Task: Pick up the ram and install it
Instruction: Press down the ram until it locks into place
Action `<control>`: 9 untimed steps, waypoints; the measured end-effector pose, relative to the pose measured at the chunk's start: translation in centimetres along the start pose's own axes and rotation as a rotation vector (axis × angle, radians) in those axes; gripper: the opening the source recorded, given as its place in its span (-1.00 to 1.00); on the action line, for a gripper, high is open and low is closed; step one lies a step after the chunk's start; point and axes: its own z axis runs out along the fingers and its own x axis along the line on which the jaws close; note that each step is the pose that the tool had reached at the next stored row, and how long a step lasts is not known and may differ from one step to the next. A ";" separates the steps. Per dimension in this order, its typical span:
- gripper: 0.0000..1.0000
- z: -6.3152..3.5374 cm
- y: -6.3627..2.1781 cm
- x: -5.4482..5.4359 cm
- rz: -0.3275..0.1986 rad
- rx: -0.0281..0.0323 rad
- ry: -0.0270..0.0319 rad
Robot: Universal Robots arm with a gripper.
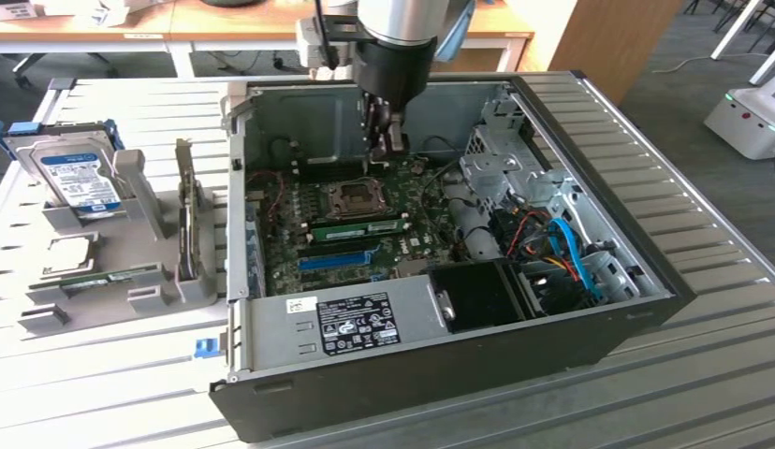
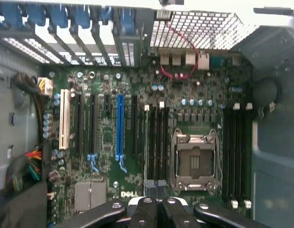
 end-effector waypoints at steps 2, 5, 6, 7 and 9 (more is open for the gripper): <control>-0.79 -0.01 -0.37 0.0 0.000 0.0000 0.0000; -0.79 -0.01 -0.39 0.0 0.000 0.0001 -0.0002; -0.79 -0.01 -0.39 0.0 0.000 0.0000 -0.0001; -0.79 -0.01 -0.39 0.0 0.000 0.0000 -0.0001; -0.79 -0.01 -0.39 0.0 0.000 0.0001 -0.0001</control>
